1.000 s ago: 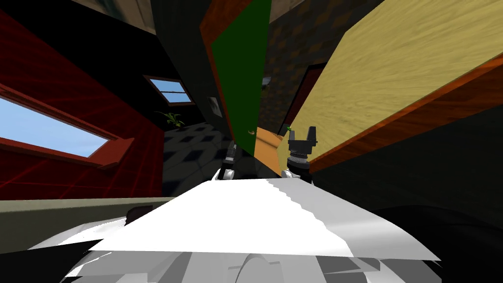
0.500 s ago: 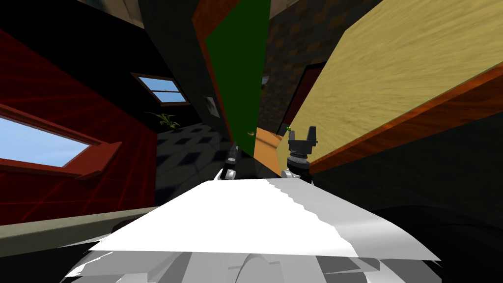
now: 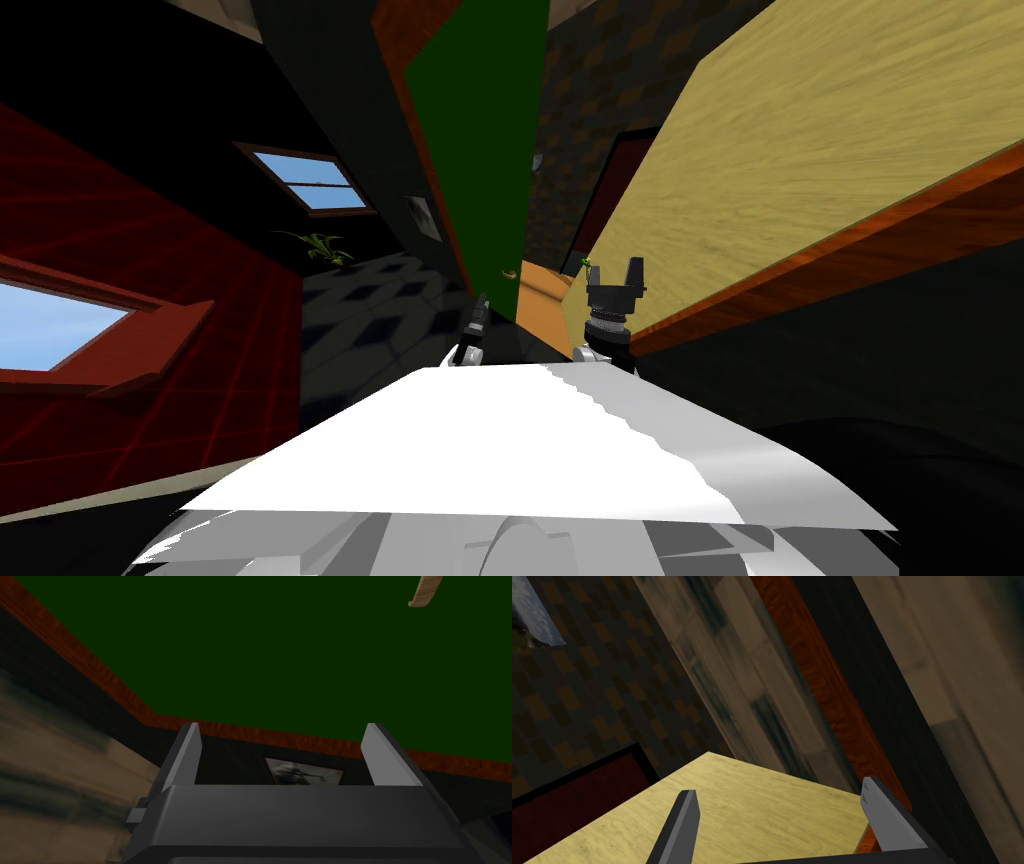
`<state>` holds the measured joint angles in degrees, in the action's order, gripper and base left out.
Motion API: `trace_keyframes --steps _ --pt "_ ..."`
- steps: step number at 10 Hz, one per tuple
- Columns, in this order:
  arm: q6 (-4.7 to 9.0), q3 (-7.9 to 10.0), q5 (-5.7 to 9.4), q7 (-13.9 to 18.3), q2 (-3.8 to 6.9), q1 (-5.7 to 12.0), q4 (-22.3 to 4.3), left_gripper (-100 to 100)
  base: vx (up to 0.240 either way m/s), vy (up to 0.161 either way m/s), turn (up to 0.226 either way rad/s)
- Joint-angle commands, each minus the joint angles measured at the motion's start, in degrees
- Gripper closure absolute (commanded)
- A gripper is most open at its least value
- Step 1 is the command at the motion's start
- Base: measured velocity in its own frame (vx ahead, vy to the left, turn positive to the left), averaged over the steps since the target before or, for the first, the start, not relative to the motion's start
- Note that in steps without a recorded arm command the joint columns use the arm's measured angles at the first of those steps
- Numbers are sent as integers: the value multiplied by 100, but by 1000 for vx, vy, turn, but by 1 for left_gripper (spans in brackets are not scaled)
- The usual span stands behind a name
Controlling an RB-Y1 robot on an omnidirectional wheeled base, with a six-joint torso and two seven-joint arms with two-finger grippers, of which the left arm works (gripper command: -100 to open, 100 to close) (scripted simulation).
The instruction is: Push the door open
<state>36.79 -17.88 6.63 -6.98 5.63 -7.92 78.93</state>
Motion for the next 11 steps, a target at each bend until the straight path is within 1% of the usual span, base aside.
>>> trace_keyframes --steps 1,11 --pt "28 -53 39 10 -1 91 -199 -100 65 58 -72" --pt "266 -411 239 27 -90 548 -1395 -100 85 55 -79"
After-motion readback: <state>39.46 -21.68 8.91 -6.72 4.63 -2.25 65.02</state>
